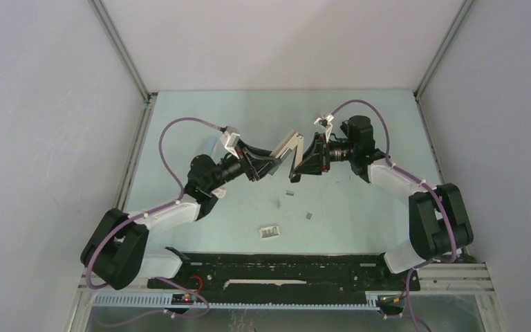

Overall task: Unload the staples from the stapler
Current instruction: Unload the staple at the center of the board.

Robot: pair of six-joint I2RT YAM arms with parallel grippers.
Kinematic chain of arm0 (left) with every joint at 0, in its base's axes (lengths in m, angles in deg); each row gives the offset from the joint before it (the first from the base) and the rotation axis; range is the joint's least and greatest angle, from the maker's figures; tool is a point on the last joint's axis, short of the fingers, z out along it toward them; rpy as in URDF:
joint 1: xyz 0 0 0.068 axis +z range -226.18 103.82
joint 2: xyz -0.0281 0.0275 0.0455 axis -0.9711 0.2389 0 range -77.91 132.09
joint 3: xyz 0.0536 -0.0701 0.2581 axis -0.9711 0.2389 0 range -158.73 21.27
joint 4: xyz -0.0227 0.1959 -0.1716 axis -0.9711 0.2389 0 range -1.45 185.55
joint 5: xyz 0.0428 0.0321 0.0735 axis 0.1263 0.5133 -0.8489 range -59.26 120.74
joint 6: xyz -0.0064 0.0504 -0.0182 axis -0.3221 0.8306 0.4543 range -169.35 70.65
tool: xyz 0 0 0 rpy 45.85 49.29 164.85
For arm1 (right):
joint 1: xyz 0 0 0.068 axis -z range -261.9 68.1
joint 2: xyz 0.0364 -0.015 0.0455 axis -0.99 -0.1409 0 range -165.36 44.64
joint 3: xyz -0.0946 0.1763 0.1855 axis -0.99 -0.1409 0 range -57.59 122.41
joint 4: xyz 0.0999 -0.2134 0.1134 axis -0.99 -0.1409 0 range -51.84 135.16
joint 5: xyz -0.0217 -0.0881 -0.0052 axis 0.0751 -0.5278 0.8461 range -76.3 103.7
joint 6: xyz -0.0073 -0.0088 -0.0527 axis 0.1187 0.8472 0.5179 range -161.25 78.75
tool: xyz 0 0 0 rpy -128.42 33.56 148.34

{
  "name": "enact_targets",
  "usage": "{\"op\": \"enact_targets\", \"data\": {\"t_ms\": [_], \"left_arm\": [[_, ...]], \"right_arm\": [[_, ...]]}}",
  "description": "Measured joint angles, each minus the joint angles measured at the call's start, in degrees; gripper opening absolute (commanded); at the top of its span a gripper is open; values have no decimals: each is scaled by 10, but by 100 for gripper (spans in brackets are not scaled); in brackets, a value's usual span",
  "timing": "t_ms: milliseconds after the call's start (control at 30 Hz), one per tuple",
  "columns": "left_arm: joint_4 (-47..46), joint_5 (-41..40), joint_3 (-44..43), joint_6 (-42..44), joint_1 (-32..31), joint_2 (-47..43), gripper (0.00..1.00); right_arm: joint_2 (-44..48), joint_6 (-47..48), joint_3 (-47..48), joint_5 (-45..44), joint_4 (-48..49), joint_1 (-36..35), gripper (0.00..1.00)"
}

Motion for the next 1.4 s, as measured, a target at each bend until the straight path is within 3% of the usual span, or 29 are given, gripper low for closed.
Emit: {"op": "enact_targets", "data": {"t_ms": [133,267,567,733,900,1133,1233,1333,1400], "left_arm": [[4,44,-38,77,16,43,0],[34,72,-82,150,23,87,0],[105,98,-128,199,30,142,0],[85,110,-129,133,32,147,0],[-5,119,-128,25,22,177,1],[-154,104,-100,-102,5,209,12],[-188,90,-88,-131,3,210,25],[-206,78,-82,-150,-1,211,49],[-216,69,-76,-159,-3,210,60]], "right_arm": [[-3,195,55,-35,-189,13,0],[-31,319,92,-58,-291,35,0],[-73,424,113,-103,-397,56,0],[-67,395,113,-73,-402,56,0],[-37,312,114,-47,-382,44,0],[-6,151,103,-30,-272,21,0],[1,100,92,-24,-230,17,0],[4,63,87,-21,-201,13,0],[6,49,85,-21,-190,12,0]]}}
